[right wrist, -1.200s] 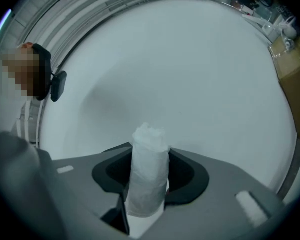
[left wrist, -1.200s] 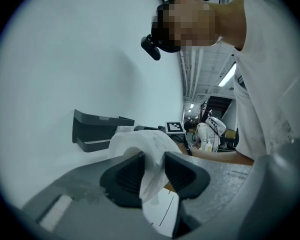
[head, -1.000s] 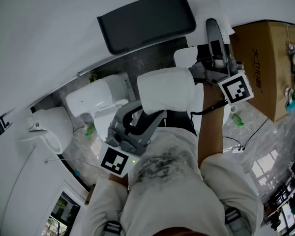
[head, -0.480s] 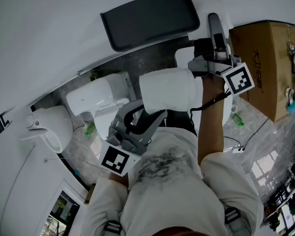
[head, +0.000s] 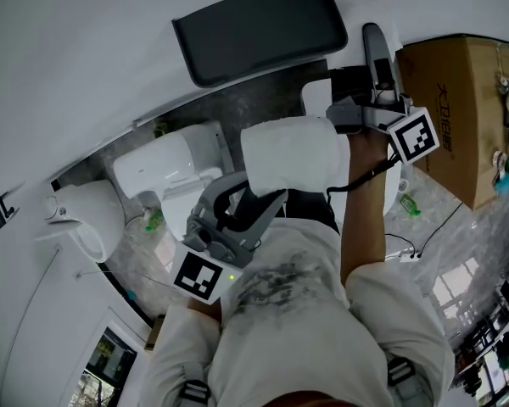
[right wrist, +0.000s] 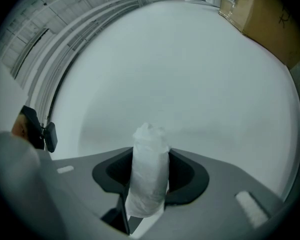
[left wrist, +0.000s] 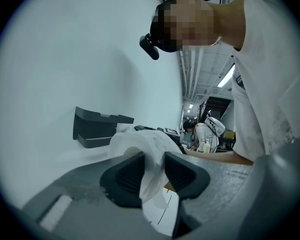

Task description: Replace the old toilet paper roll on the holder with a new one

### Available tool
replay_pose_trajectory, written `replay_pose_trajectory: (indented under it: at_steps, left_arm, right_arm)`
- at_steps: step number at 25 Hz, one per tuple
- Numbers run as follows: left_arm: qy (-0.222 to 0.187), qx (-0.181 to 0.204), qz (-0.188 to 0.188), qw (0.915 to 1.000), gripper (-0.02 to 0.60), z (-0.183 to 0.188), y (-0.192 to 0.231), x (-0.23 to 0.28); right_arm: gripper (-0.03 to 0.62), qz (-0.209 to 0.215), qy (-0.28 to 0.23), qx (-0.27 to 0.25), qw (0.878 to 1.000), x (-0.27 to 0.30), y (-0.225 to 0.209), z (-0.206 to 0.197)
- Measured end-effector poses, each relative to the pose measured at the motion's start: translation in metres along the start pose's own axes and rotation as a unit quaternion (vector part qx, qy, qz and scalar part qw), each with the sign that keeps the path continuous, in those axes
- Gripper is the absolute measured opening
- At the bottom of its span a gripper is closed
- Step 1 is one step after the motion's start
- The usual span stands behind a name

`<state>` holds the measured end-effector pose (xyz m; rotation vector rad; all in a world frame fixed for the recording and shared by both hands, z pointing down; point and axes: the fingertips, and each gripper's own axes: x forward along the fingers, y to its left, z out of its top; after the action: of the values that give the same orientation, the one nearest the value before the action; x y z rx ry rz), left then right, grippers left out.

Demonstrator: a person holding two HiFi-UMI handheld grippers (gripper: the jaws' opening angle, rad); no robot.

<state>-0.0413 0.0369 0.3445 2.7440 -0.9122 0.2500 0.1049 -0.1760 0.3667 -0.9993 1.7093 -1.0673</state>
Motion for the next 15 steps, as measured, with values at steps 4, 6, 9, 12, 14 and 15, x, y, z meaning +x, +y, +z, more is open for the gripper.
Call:
replay_pose_trajectory:
  at_steps: [4, 6, 9, 12, 14, 15]
  left_arm:
    - [-0.003, -0.001, 0.0, 1.0, 0.14, -0.001, 0.0, 0.002]
    - [-0.003, -0.001, 0.0, 1.0, 0.14, -0.001, 0.0, 0.001]
    - [-0.003, -0.002, 0.0, 1.0, 0.14, -0.002, 0.0, 0.0]
    - [-0.003, -0.002, 0.005, 1.0, 0.14, -0.004, 0.003, -0.003]
    - [-0.004, -0.002, 0.01, 0.9999, 0.14, -0.005, 0.006, -0.006]
    - [-0.005, -0.003, 0.013, 0.9999, 0.14, -0.005, 0.007, -0.007]
  right_arm:
    - [0.176, -0.005, -0.005, 0.012, 1.0, 0.0, -0.007, 0.001]
    - [0.176, -0.004, -0.008, 0.022, 1.0, 0.0, -0.009, 0.001]
    - [0.176, 0.006, -0.002, 0.046, 0.999, 0.0, -0.007, -0.004]
    - [0.176, 0.01, 0.008, 0.057, 0.998, -0.001, -0.007, -0.013]
    - [0.176, 0.01, 0.013, 0.061, 0.998, -0.001, -0.007, -0.019]
    - [0.176, 0.01, 0.015, 0.062, 0.998, -0.001, -0.008, -0.022]
